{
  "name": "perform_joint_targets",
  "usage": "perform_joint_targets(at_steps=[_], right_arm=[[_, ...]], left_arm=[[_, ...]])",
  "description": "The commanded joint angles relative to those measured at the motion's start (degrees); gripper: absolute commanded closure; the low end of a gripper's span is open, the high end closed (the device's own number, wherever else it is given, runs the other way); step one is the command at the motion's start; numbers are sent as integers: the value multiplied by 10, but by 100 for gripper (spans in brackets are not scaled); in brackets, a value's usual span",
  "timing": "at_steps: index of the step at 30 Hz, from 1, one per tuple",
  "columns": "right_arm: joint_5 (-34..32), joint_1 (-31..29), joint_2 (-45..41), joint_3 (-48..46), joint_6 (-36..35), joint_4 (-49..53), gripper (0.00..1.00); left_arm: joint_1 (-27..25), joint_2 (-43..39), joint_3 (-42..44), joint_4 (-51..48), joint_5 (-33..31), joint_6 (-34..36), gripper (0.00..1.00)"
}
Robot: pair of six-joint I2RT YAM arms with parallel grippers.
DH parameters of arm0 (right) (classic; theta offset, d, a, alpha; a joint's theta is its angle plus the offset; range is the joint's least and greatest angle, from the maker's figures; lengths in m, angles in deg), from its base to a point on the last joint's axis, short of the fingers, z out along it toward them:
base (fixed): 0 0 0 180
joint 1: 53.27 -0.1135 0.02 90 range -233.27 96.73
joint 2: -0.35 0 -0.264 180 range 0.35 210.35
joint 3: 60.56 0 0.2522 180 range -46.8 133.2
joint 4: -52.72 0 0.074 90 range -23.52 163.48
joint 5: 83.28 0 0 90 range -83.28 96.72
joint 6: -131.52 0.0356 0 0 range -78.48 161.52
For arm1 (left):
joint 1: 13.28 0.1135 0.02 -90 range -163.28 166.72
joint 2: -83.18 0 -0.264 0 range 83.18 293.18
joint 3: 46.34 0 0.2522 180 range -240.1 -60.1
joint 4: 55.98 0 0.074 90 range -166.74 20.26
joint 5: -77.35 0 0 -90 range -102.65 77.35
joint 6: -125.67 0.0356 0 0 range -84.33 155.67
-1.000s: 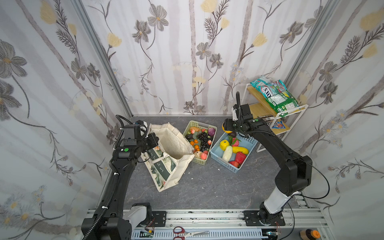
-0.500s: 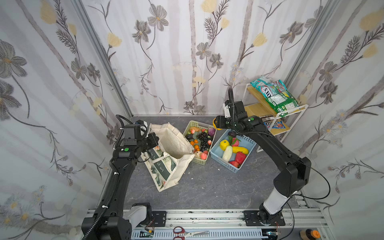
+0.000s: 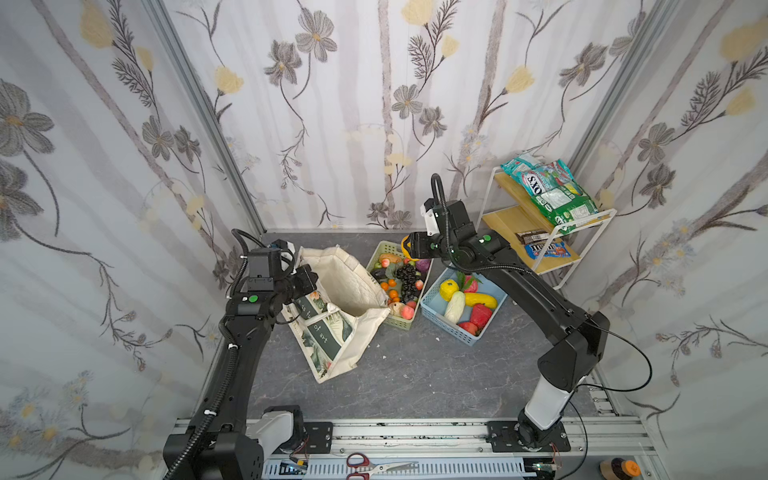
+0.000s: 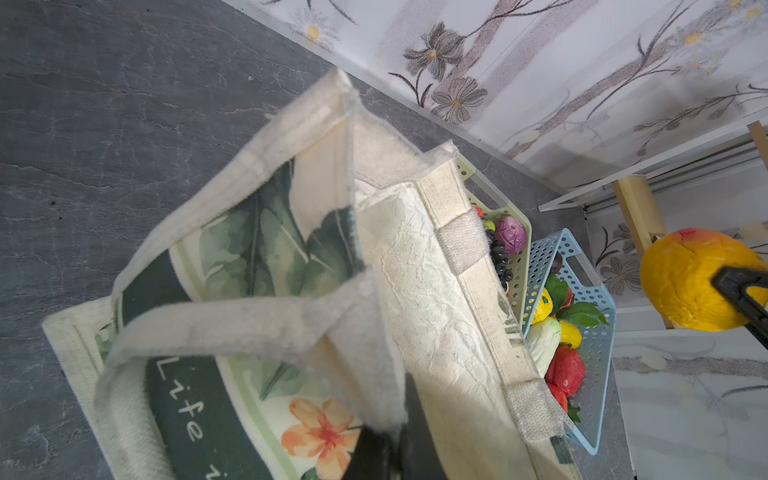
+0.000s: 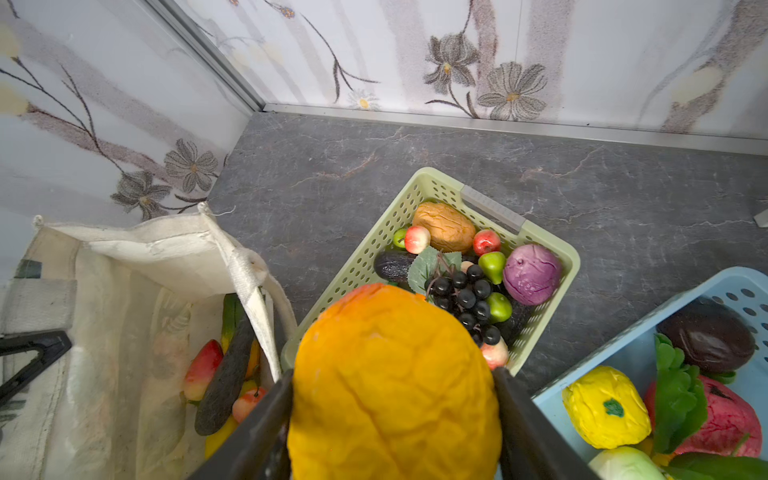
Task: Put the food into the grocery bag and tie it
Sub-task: 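Lift the yellow mango with the right gripper and carry it over the bag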
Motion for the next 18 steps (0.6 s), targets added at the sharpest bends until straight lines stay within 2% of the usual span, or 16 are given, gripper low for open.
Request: perform_joint_targets(at_steps=[1,18], right_arm=[[11,-12,7,14,12,1,33],[67,-84,60,81,19,5,34]], left_arm=[[0,0,-5,30,2,7,100],[0,-1,-5,31,4,7,100]])
